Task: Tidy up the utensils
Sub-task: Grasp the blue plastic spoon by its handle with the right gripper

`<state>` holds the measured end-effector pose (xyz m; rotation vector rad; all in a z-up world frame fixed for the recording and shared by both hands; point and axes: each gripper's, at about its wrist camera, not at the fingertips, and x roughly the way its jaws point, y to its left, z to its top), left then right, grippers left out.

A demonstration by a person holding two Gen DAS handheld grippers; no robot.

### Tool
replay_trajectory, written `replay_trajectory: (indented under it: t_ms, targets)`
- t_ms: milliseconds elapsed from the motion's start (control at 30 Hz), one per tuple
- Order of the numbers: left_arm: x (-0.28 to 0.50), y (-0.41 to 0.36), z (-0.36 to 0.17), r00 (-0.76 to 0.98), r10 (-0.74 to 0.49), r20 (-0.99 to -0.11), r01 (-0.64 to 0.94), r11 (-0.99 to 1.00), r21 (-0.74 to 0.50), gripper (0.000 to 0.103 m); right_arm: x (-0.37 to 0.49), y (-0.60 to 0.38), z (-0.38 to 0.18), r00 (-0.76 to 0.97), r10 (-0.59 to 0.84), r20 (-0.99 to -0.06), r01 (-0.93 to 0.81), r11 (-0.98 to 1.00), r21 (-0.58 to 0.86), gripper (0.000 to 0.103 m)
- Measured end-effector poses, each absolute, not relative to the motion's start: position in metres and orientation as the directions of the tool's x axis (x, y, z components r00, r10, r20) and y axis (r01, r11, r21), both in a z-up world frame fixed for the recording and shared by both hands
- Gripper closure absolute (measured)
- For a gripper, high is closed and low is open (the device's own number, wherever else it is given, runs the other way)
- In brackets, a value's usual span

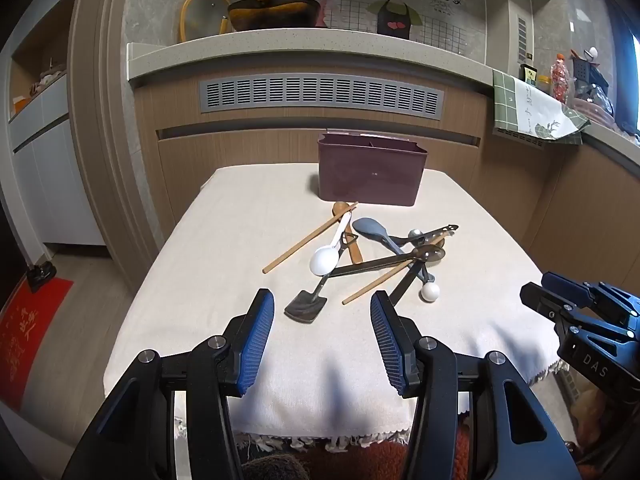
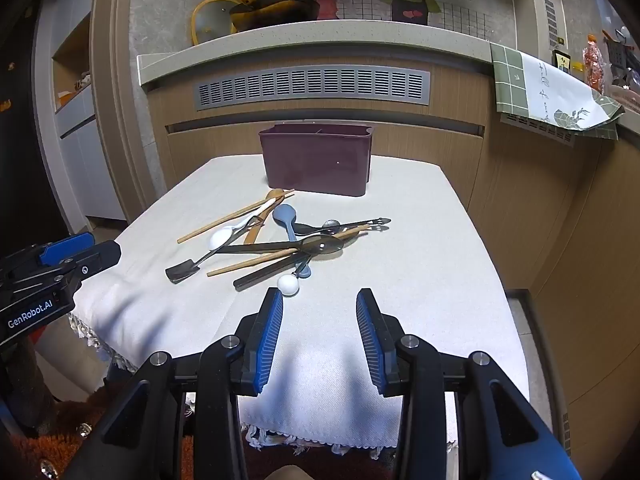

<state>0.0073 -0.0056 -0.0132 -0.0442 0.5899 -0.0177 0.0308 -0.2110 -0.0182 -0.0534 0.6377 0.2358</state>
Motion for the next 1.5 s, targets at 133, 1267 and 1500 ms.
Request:
replay_trajectory:
  t_ms: [133,1267,1500]
  targets:
    - [0.009,-0.005,-0.014,0.827,-0.034,-0.561,0.008,0.999,-0.048,0.052,0.033,-0.21,-0.019,0.776,0.206,-0.597,-0.239,0.971,0.023,0.067]
    - [0.203,0.063,-0.059,0.685,-0.221,-0.694,0.124,0.974,-0.187,0.052,0.277,-0.116,-0.084,0.402,0.349,-0.847,-0.581,0.812,0.058,0.071]
    - [0.216,0.033,-0.066,0.621,-0.348,-0.702,0.237,0.937,-0.255,0.052,0.26,-0.148,-0.047,0.557,0.363,-0.747,-0.501,0.864,0.047,0.072]
